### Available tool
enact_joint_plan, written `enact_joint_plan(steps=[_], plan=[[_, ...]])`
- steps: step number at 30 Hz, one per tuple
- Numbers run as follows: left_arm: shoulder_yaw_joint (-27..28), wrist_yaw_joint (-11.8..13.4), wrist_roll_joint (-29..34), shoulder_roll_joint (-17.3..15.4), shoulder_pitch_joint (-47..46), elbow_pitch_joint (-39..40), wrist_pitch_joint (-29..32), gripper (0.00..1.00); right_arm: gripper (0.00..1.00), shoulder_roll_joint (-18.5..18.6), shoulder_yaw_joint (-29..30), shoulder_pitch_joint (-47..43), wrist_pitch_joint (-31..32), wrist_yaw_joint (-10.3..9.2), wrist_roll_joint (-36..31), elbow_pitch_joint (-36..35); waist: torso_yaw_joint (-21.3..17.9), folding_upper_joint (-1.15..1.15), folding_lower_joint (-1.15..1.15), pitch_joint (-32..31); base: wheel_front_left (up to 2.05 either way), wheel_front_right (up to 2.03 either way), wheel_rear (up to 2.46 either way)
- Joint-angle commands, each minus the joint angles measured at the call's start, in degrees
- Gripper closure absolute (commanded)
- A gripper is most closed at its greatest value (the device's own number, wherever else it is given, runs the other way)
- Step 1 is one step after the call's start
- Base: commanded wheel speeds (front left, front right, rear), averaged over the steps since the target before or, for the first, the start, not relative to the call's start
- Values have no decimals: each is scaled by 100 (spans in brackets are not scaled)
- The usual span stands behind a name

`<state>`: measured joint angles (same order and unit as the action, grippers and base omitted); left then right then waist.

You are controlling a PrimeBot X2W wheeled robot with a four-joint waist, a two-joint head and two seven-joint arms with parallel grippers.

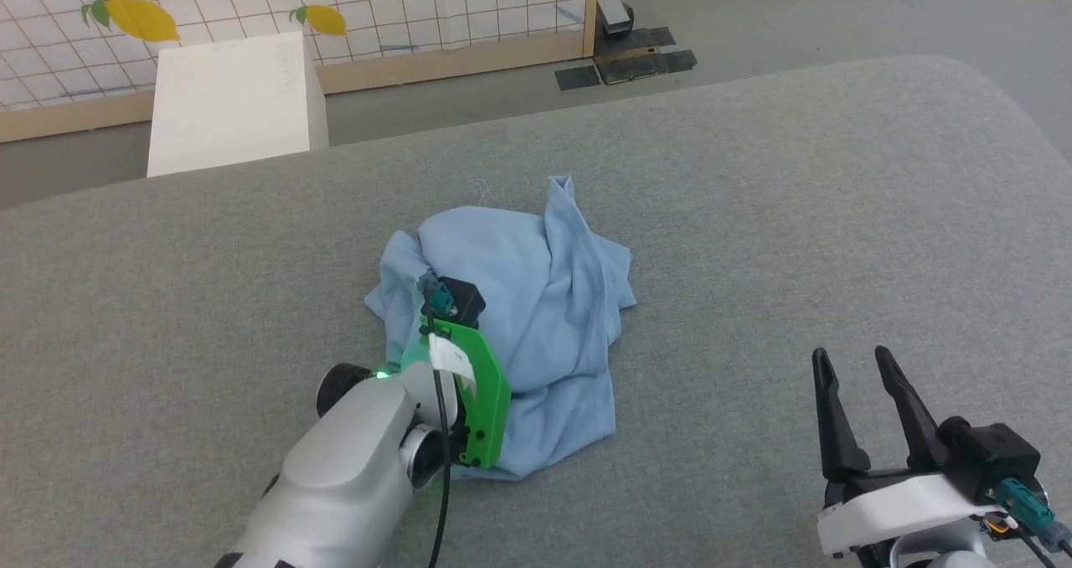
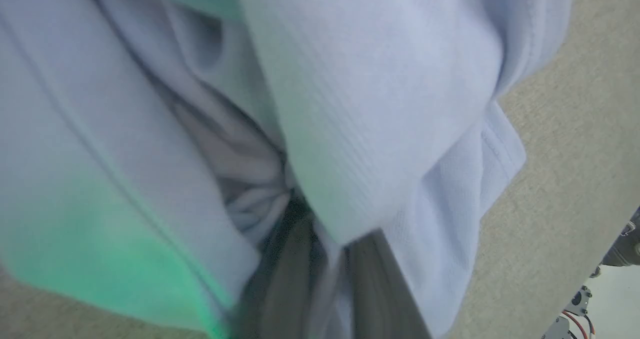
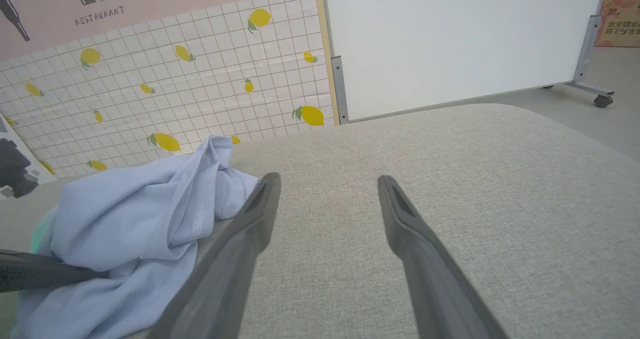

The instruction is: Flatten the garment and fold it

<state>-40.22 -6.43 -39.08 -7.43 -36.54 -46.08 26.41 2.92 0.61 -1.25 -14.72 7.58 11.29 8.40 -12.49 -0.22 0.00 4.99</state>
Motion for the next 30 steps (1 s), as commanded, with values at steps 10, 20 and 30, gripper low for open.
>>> enact_joint_plan(steps=[10,20,30], plan=[[547,176,-670,8,-314,277,329,0,0,-4,89,-118,-28,-9,65,94,352,22,0,-201,0,0,0],[1808,356,-1648,-383,-405,1771,46,0,0,-4,204,-207,-28,-9,-7,157,970,22,0,-555,0,0,0],[2462,421,-481,-1338,538,2589,-2666,0,0,-4,304,-188,-28,-9,-48,176,1242,22,0,-723,0,0,0]])
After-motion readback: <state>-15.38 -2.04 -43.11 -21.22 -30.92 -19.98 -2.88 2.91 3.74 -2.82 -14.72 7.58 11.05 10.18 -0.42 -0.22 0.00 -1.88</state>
